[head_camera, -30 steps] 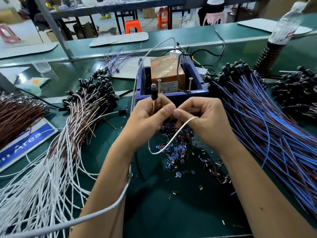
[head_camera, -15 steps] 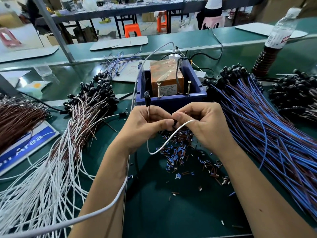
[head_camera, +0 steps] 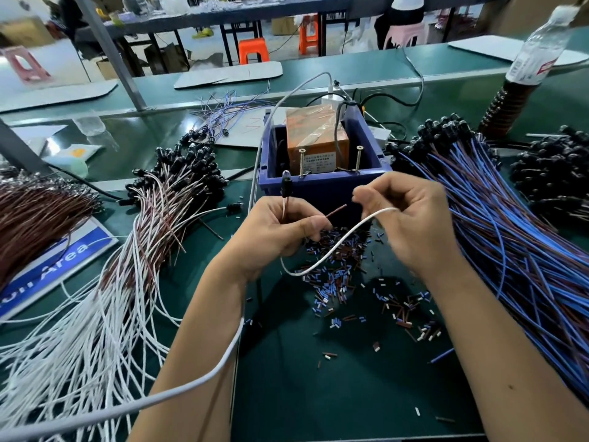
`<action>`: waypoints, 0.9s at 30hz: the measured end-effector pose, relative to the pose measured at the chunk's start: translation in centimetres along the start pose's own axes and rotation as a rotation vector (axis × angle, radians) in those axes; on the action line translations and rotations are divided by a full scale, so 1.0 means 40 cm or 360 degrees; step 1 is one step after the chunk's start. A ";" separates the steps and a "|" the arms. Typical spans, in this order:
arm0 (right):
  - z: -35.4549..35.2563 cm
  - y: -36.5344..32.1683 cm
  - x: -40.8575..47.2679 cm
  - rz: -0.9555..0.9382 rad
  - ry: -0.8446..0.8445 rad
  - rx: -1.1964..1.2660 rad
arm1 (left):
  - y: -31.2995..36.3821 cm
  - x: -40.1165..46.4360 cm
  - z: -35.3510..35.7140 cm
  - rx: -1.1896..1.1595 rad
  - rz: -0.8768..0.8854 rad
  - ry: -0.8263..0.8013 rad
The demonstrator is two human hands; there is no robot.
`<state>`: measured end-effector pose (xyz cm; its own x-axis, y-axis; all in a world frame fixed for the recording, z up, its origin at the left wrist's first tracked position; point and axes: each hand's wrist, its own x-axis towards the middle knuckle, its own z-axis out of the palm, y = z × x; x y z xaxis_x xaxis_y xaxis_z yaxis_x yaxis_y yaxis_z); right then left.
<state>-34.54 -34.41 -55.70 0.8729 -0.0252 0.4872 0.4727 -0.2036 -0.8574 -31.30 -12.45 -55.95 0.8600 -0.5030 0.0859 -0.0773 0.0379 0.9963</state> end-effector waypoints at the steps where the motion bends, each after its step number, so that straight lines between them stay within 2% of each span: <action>1: -0.011 0.002 0.003 0.0026 0.0055 0.0049 | -0.001 -0.001 -0.003 -0.0030 -0.0004 0.0029; 3: -0.022 0.001 0.005 0.0064 0.0088 0.0105 | -0.002 -0.001 -0.009 -0.0088 0.0005 0.0060; 9: 0.015 -0.006 -0.009 0.0019 -0.0153 0.0003 | -0.010 0.004 -0.003 -0.0045 -0.0016 0.0001; 27: 0.025 -0.006 -0.013 -0.0063 -0.0069 0.0030 | 0.007 -0.004 -0.003 -0.0079 0.0022 -0.0068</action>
<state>-35.00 -33.38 -55.93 0.8576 0.0253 0.5137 0.5090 -0.1850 -0.8407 -31.41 -12.25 -55.68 0.8366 -0.5385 0.1004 -0.0630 0.0875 0.9942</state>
